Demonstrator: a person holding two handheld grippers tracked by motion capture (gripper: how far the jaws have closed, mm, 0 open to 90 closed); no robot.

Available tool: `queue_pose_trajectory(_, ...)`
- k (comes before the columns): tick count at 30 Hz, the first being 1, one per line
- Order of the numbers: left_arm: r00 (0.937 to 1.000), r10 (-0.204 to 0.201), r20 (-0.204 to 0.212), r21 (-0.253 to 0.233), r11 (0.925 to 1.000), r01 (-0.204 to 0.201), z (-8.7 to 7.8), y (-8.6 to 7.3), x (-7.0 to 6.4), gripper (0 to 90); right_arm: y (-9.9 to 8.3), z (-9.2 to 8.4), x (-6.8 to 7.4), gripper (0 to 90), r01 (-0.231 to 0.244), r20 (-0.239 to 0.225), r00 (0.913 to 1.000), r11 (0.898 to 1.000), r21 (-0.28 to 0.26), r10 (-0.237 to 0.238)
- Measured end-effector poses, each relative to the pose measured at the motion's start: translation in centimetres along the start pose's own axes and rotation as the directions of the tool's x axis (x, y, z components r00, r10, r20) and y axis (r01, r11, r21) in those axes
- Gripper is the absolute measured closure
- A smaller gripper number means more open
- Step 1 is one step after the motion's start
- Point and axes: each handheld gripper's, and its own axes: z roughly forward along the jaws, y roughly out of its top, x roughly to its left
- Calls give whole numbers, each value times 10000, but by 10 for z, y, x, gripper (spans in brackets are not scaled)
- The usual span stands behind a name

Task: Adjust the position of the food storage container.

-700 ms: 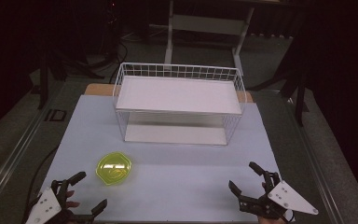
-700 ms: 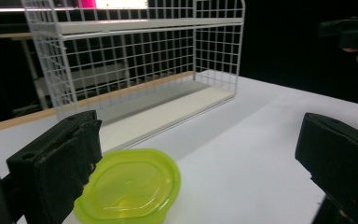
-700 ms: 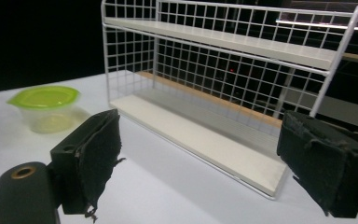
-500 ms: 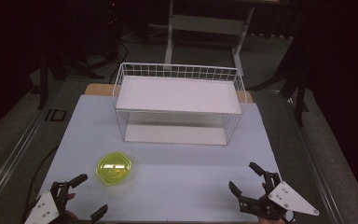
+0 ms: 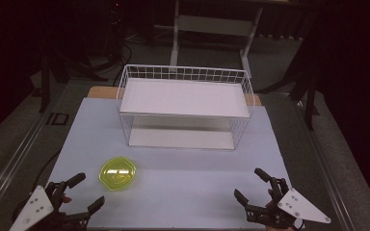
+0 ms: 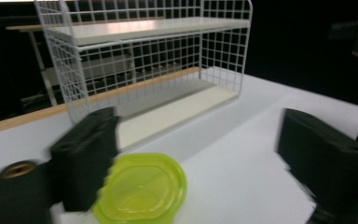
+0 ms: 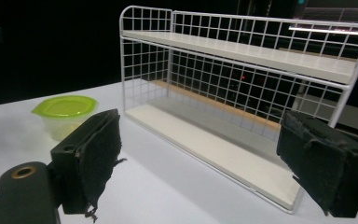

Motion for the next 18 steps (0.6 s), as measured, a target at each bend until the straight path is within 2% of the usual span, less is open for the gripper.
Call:
queue_pose_trajectory(1, 10000, 0, 0, 0, 10000, 0, 0, 0, 0, 299, 0, 0, 0, 134, 0, 0, 10000, 10000, 0, 0)
queue_pose_trajectory(2, 9996, -189, -188, 38, 9998, 189, 2, 0, 7, 299, 0, 0, 1, 135, 5, -34, 10000, 10000, -7, -5)
queue_pose_trajectory(3, 9986, -429, -317, 247, 9987, 437, 6, -1, 14, 343, 1, 1, 3, 135, 24, -116, 9999, 10000, -72, -25)
queue_pose_trajectory(4, 9968, -527, -608, 393, 9977, 551, 8, -1, 18, 432, 2, 1, 5, 135, 87, -179, 9998, 9999, -128, -89)
queue_pose_trajectory(6, 9943, -459, -965, 822, 9952, 539, 13, -3, 26, 522, 5, 0, 8, 135, 227, -222, 9995, 9995, -220, -232)
queue_pose_trajectory(7, 9898, -483, -1340, 1109, 9918, 634, 16, -5, 30, 564, 6, 0, 10, 135, 313, -232, 9992, 9991, -294, -320)
queue_pose_trajectory(8, 9898, -483, -1340, 1109, 9918, 634, 16, -5, 30, 613, 7, -1, 11, 136, 393, -227, 9989, 9987, -331, -401)
queue_pose_trajectory(9, 9862, -790, -1458, 1239, 9875, 974, 20, -13, 43, 679, 7, -1, 12, 136, 469, -243, 9986, 9983, -340, -477)
queue_pose_trajectory(10, 9819, -962, -1632, 1358, 9836, 1189, 21, -17, 49, 714, 7, 0, 12, 136, 484, -259, 9984, 9982, -354, -494)
queue_pose_trajectory(11, 9776, -1071, -1814, 1590, 9778, 1366, 25, -23, 56, 783, 7, 0, 12, 137, 458, -315, 9984, 9983, -362, -469)
queue_pose_trajectory(13, 9711, -1033, -2151, 1967, 9694, 1467, 29, -32, 65, 878, 7, 0, 12, 137, 478, -330, 9983, 9983, -336, -489)
queue_pose_trajectory(15, 9648, -975, -2443, 2266, 9616, 1545, 35, -43, 72, 900, 7, 1, 12, 137, 497, -380, 9980, 9982, -329, -509)
queue_pose_trajectory(17, 9548, -1100, -2761, 2688, 9449, 1866, 42, -53, 77, 900, 7, 0, 12, 137, 501, -400, 9979, 9980, -373, -516)
queue_pose_trajectory(18, 9474, -1097, -3006, 2903, 9357, 2004, 46, -57, 78, 900, 7, 0, 12, 137, 503, -392, 9979, 9980, -386, -518)
